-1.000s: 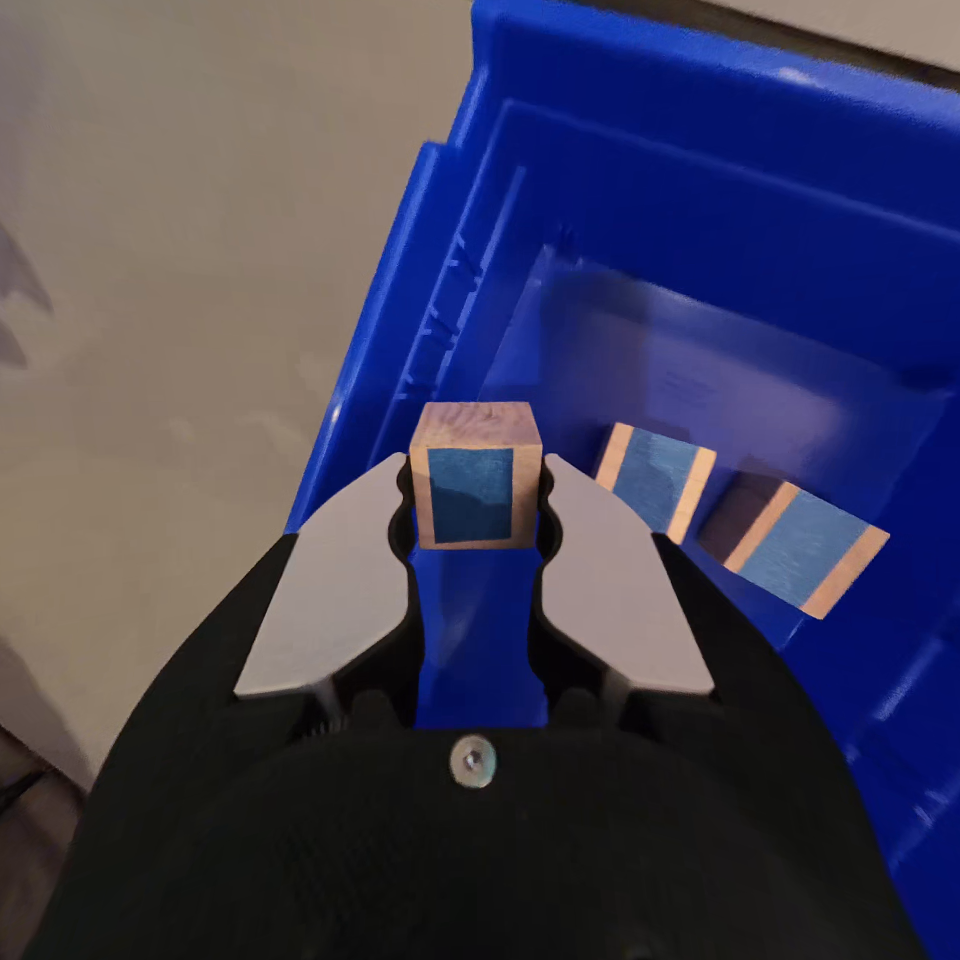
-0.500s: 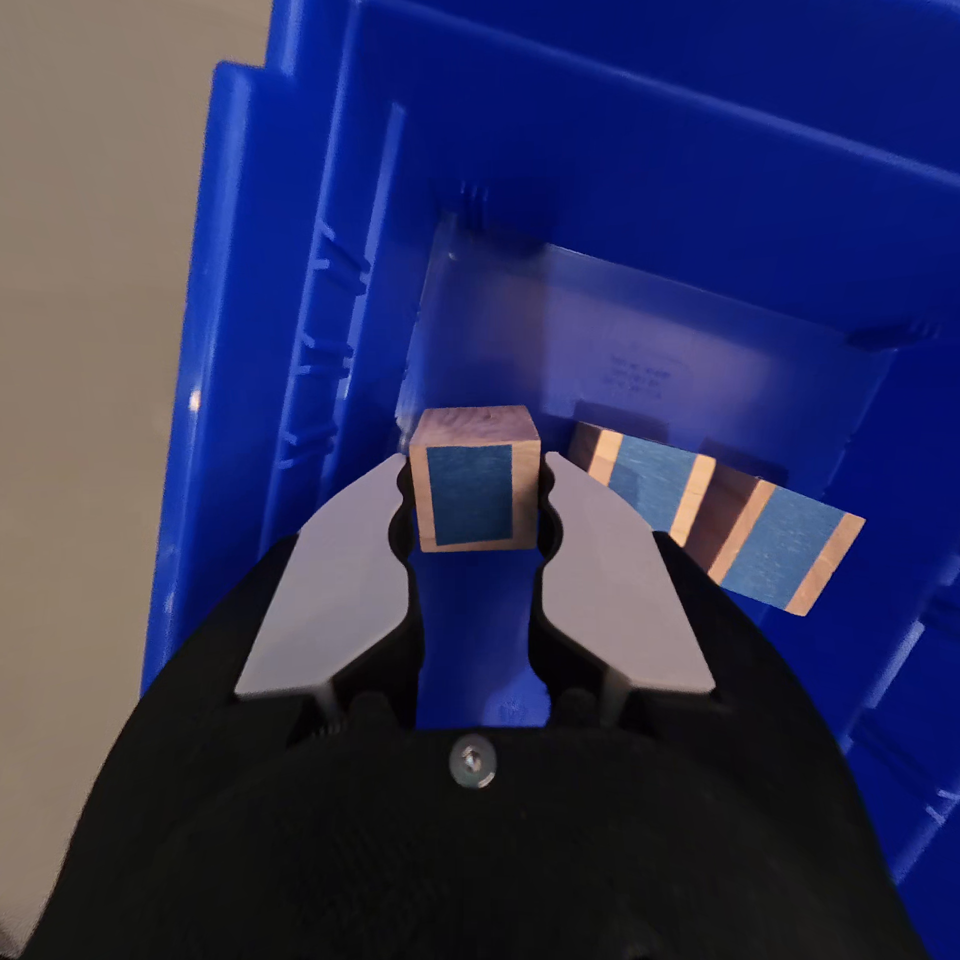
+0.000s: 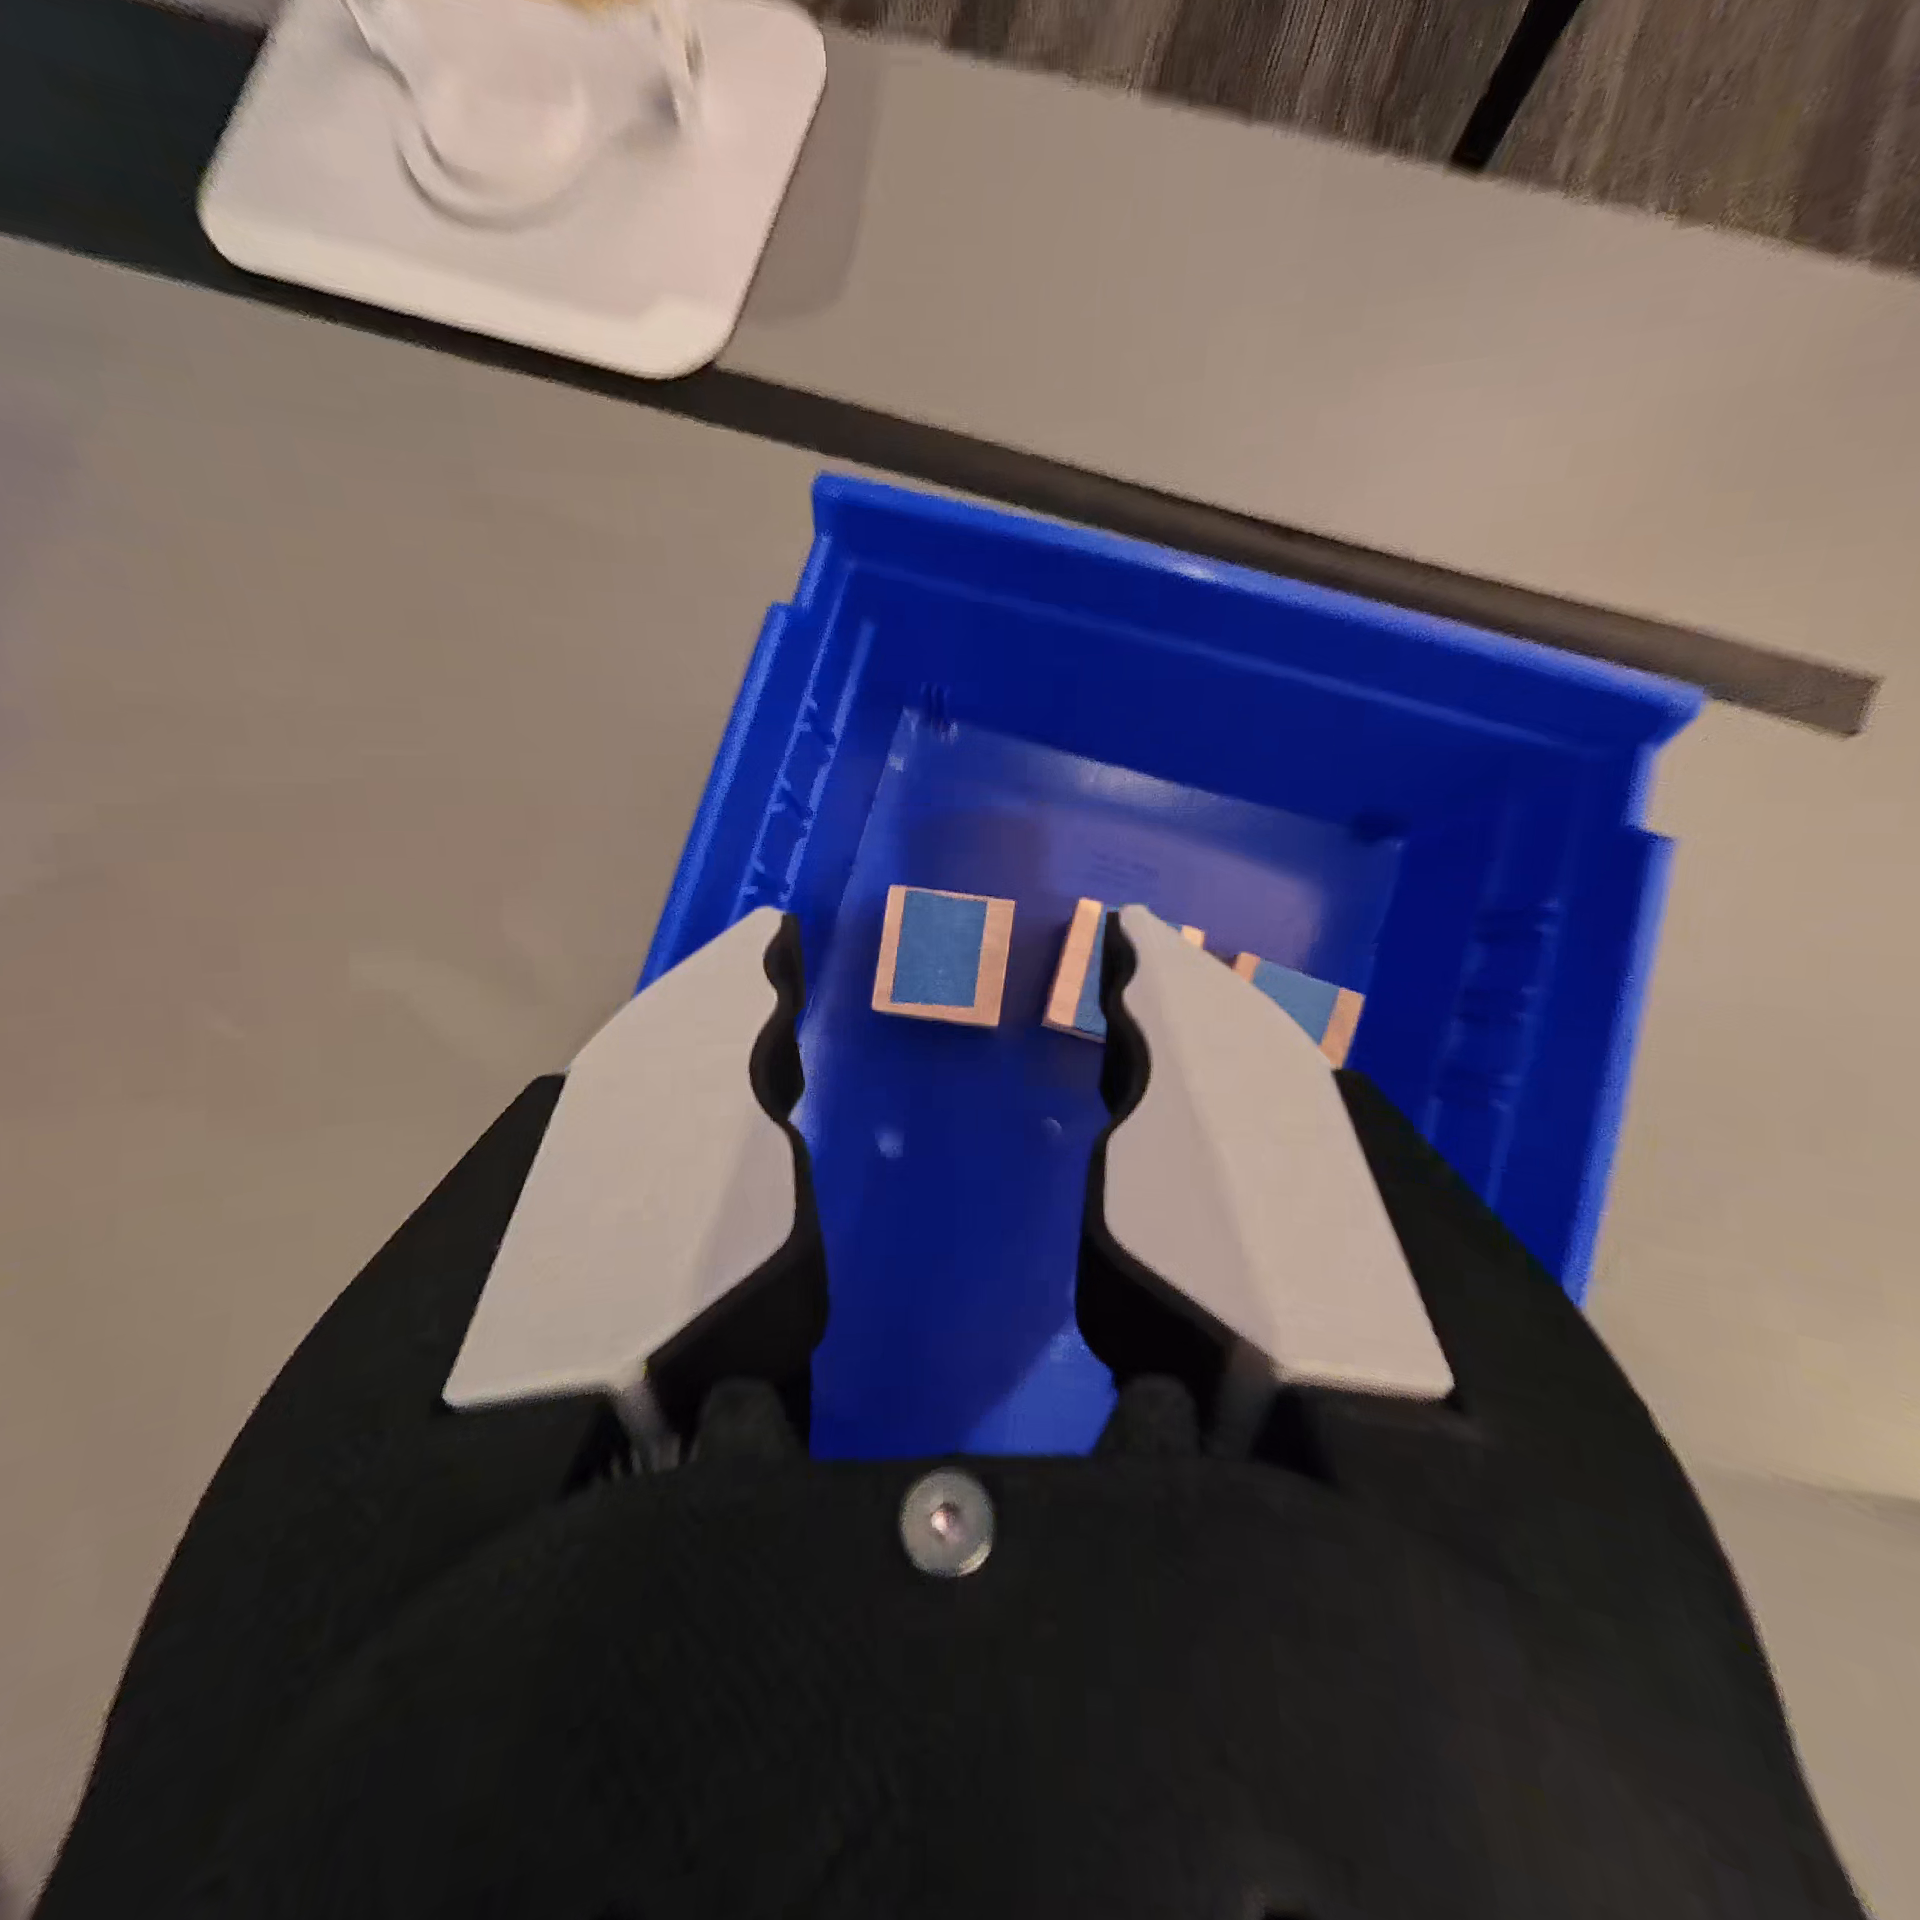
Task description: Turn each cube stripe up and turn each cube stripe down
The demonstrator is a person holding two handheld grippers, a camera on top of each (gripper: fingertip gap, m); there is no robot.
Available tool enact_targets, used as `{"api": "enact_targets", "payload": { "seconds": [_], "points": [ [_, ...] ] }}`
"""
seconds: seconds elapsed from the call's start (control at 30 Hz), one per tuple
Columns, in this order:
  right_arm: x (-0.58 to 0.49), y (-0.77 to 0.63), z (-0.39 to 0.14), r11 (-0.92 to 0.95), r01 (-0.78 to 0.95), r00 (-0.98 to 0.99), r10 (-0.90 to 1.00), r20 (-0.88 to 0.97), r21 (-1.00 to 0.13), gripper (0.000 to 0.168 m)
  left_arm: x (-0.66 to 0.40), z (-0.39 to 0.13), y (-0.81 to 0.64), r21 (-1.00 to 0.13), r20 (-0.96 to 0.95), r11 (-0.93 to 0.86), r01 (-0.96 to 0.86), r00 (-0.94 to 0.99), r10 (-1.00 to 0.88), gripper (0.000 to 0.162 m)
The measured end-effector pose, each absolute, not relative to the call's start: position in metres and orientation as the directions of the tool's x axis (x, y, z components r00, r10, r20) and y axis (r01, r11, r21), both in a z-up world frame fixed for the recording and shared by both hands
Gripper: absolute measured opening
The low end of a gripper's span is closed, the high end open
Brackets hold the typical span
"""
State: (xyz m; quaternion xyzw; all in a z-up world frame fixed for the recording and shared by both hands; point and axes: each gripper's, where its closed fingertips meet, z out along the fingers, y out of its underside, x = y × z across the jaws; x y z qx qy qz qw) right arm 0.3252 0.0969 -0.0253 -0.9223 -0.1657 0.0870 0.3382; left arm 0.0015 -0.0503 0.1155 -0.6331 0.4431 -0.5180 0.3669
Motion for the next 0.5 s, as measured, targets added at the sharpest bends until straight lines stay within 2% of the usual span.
{"api": "enact_targets", "payload": {
  "seconds": [0.1, 0.27, 0.37, 0.5],
  "points": [
    [0.324, 0.090, -0.007, -0.676, 0.249, 0.924, 0.381, -0.039, -0.694, 0.056, -0.047, 0.103, -0.020, -0.914, 0.215, -0.319, -0.251, 0.368, -0.904, 0.039],
    [0.314, 0.088, -0.010, -0.672, 0.281, 0.903, 0.426, -0.048, -0.685, 0.057, -0.135, 0.060, 0.004, -0.784, 0.068, -0.481, -0.392, 0.716, -0.694, 0.037],
    [0.311, 0.088, -0.023, -0.695, 0.316, 0.896, 0.442, -0.036, -0.645, 0.058, -0.165, 0.030, 0.013, -0.677, 0.066, -0.628, -0.383, 0.819, -0.570, 0.036],
    [0.309, 0.087, -0.037, -0.719, 0.353, 0.890, 0.456, -0.023, -0.598, 0.058, -0.189, -0.003, 0.033, -0.564, -0.023, -0.715, -0.412, 0.874, -0.486, 0.038]
  ]
}}
